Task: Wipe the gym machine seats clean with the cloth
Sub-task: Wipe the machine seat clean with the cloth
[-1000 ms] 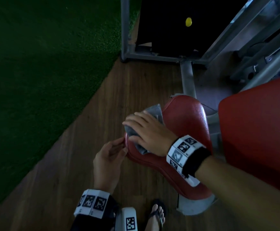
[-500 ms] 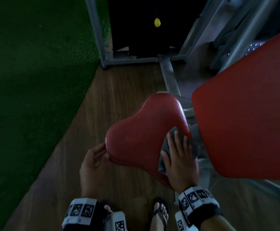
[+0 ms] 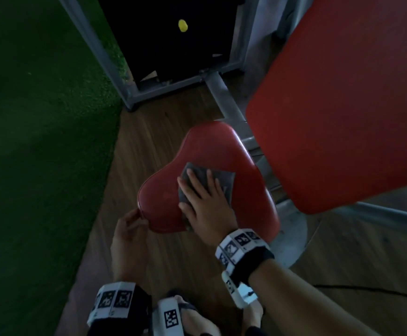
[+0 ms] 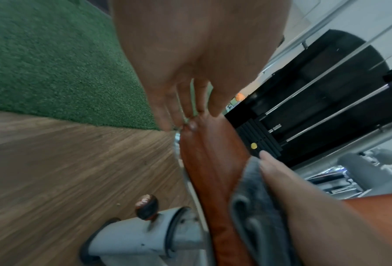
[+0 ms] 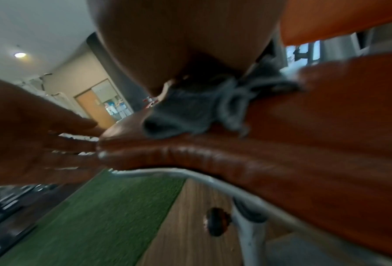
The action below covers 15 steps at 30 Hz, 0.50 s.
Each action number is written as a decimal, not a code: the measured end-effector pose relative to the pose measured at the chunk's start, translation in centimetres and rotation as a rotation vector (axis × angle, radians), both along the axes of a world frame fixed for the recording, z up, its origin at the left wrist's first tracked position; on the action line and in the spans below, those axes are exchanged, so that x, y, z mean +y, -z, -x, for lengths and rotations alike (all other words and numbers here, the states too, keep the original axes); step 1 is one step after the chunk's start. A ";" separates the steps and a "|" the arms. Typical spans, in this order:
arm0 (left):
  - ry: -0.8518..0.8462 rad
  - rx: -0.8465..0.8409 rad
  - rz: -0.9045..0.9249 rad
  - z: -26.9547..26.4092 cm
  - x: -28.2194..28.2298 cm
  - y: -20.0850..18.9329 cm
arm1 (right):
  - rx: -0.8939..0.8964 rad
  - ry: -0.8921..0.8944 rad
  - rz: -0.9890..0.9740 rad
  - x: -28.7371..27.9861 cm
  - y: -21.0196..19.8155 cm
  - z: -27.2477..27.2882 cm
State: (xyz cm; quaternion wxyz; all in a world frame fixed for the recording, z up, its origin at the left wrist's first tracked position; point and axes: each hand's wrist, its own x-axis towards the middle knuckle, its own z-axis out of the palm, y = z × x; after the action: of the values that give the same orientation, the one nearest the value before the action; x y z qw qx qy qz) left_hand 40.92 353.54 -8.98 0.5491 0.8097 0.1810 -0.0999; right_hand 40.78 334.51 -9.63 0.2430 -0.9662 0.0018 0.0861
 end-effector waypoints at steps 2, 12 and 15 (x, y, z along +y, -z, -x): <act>0.025 -0.027 -0.100 -0.2 -1.2 -0.7 | -0.074 0.060 -0.035 -3.0 0.4 1.1; 0.893 -0.409 -0.617 -1.5 -12.7 -3.0 | 0.031 0.521 -0.351 -11.3 4.9 9.5; 1.111 -0.332 -0.805 -1.5 -12.9 -0.2 | 0.015 0.552 -0.403 -10.7 4.8 9.4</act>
State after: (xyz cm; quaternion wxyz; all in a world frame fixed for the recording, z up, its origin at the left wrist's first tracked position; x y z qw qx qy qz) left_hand 42.45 340.62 -8.74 0.0949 0.9271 -0.3223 -0.1659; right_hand 31.36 323.82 -14.40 0.4432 -0.8612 0.2479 0.0228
